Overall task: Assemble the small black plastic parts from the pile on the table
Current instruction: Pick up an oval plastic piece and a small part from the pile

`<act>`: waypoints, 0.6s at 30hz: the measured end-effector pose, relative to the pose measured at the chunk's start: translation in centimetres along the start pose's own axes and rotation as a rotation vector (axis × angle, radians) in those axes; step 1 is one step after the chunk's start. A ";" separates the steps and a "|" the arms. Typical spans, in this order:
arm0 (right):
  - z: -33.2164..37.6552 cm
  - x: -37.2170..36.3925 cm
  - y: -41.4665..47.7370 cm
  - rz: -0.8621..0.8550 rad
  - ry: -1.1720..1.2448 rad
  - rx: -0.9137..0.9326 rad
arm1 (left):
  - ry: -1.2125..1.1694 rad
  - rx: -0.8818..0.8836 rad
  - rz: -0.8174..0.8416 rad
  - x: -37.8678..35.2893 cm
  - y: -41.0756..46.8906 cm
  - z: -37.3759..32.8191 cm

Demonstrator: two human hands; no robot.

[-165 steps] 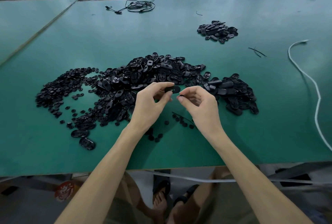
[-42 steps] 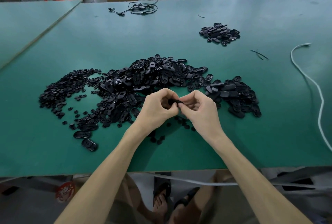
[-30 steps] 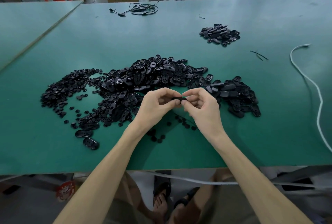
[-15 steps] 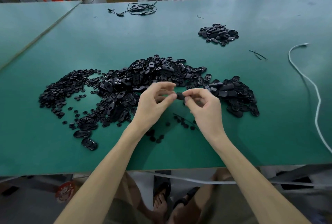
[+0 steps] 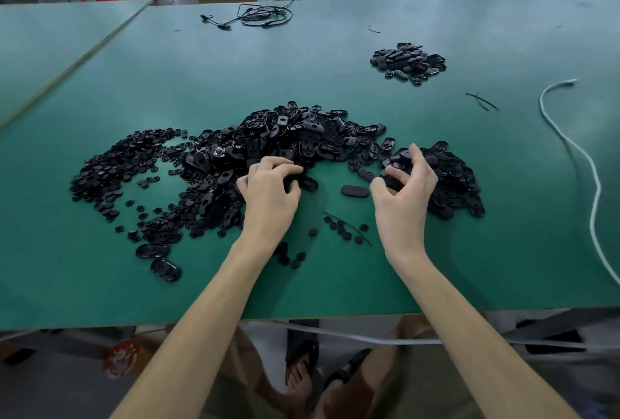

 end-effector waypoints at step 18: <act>0.4 0.0 -0.1 0.009 -0.064 0.086 | -0.040 -0.031 0.002 -0.3 0.2 0.2</act>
Point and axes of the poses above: each hand's wrist, its own y-axis towards the middle knuckle, its own x-axis out of the back of the hand, z = x × y, the point moved 5 cm from there along y, towards the middle knuckle, and after that the axes turned 1 degree about z, right-handed, at the moved point
